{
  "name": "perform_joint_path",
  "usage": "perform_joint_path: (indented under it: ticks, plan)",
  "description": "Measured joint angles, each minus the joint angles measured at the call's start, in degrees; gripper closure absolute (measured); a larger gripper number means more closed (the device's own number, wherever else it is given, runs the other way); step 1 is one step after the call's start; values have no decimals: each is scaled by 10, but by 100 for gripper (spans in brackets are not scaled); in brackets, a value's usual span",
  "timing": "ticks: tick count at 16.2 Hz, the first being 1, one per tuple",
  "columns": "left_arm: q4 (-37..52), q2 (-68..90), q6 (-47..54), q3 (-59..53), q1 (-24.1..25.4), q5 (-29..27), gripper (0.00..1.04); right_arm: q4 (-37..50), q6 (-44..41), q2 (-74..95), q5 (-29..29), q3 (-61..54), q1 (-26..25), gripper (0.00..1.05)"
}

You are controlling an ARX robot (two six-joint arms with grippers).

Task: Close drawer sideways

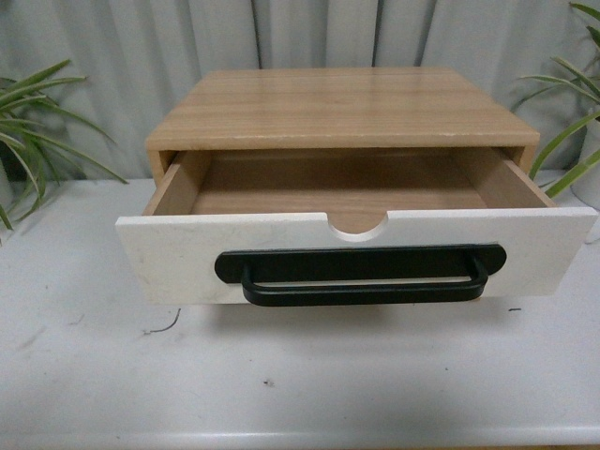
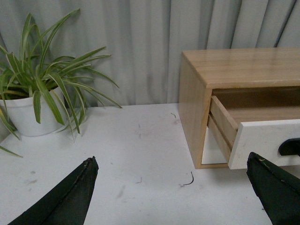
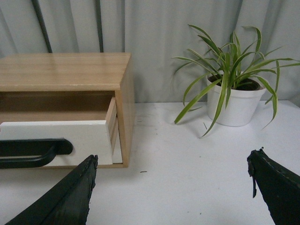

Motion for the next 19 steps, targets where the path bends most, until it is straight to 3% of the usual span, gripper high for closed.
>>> perform_joint_path:
  ticks: [19]
  plan:
    - [0, 0, 0, 0, 0, 0, 7, 0, 0, 0, 0, 0, 0, 6]
